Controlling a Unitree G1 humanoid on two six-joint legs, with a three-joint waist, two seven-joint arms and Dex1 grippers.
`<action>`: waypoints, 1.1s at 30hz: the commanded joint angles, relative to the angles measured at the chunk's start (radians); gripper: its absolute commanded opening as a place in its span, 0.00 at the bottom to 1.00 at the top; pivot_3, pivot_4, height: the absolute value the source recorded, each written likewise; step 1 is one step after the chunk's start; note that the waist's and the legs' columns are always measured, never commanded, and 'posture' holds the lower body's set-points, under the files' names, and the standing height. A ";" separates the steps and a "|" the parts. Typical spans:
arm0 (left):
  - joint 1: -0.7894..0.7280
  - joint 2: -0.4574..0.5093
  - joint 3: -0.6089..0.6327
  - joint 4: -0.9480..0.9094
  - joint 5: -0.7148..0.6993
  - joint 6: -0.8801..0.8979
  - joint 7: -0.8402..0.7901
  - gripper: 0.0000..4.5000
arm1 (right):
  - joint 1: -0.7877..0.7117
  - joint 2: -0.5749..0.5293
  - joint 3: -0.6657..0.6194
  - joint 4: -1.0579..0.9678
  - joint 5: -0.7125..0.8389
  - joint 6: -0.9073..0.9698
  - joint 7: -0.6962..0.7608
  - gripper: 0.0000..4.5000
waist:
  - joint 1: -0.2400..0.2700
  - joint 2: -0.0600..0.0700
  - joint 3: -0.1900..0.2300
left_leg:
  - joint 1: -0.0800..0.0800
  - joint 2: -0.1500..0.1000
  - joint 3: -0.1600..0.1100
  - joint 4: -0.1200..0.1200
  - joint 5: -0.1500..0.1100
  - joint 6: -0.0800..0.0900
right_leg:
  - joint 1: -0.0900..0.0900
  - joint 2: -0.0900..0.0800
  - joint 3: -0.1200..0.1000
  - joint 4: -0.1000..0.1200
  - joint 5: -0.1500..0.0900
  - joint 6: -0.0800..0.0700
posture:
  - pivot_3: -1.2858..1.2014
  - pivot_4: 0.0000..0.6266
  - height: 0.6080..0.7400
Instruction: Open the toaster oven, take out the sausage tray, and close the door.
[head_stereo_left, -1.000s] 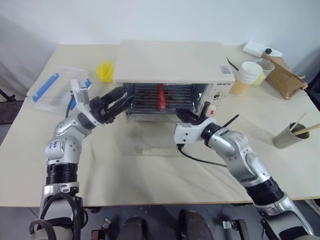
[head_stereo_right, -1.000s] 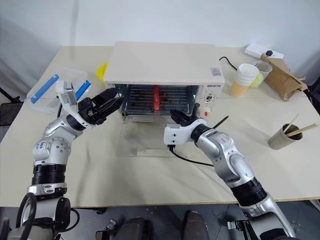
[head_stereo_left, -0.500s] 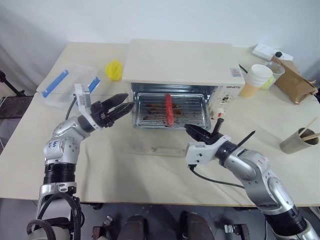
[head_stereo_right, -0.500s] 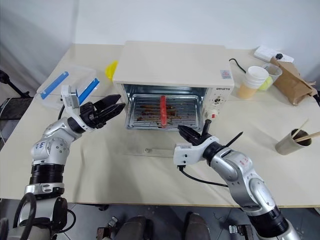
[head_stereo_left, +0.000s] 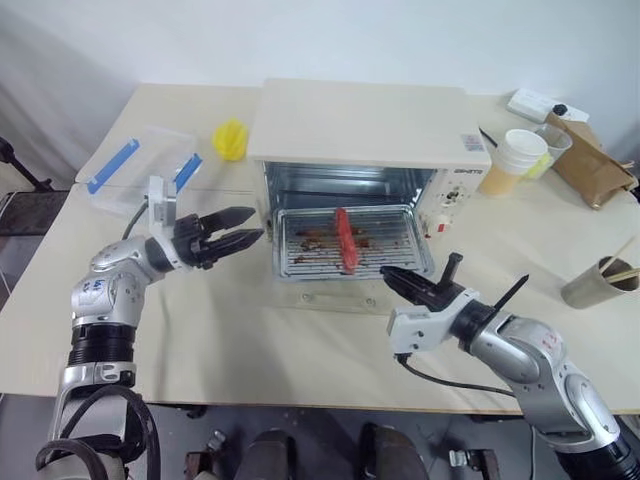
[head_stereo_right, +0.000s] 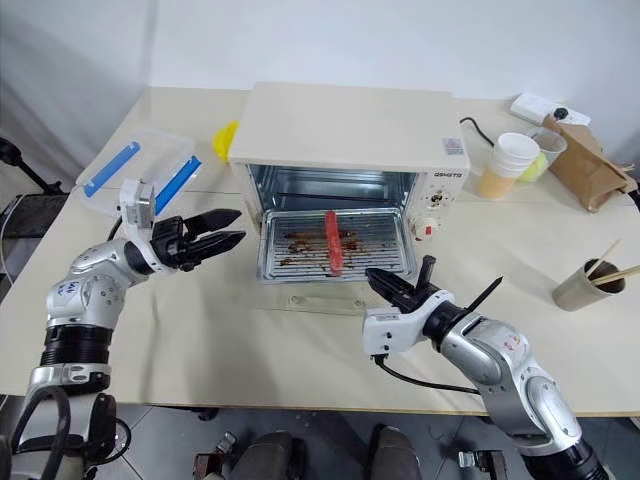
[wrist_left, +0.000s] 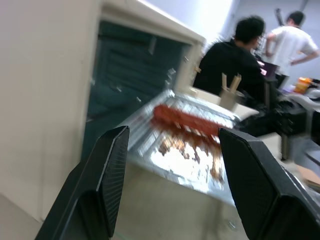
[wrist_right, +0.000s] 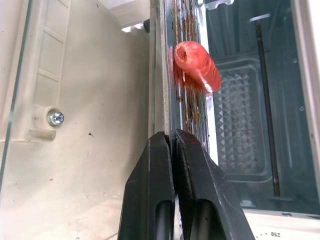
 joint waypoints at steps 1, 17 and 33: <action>0.024 0.071 0.008 -0.028 -0.060 0.178 -0.052 0.67 | 0.015 -0.019 -0.051 -0.058 0.014 -0.062 -0.038 0.01 | -0.003 0.000 0.000 | 0.000 0.000 0.000 0.000 0.000 0.000 | 0.000 0.000 0.000 0.000 0.000 0.000 | 0.52 0.24 1.00; -0.071 -0.016 0.108 -0.154 -0.298 0.897 0.322 0.67 | -0.018 -0.028 -0.052 -0.006 0.024 -0.145 -0.023 0.01 | -0.003 0.000 0.000 | 0.000 0.000 -0.003 0.003 0.000 0.000 | 0.000 0.000 0.001 0.004 0.000 0.000 | 0.52 0.24 1.00; -0.080 -0.101 0.167 -0.148 -0.374 1.102 0.462 0.23 | -0.064 -0.033 -0.018 0.025 0.097 -0.184 0.045 0.00 | -0.018 0.000 0.000 | 0.001 0.000 -0.008 0.003 0.000 0.000 | 0.000 0.000 0.003 0.005 0.000 0.000 | 0.52 0.24 1.00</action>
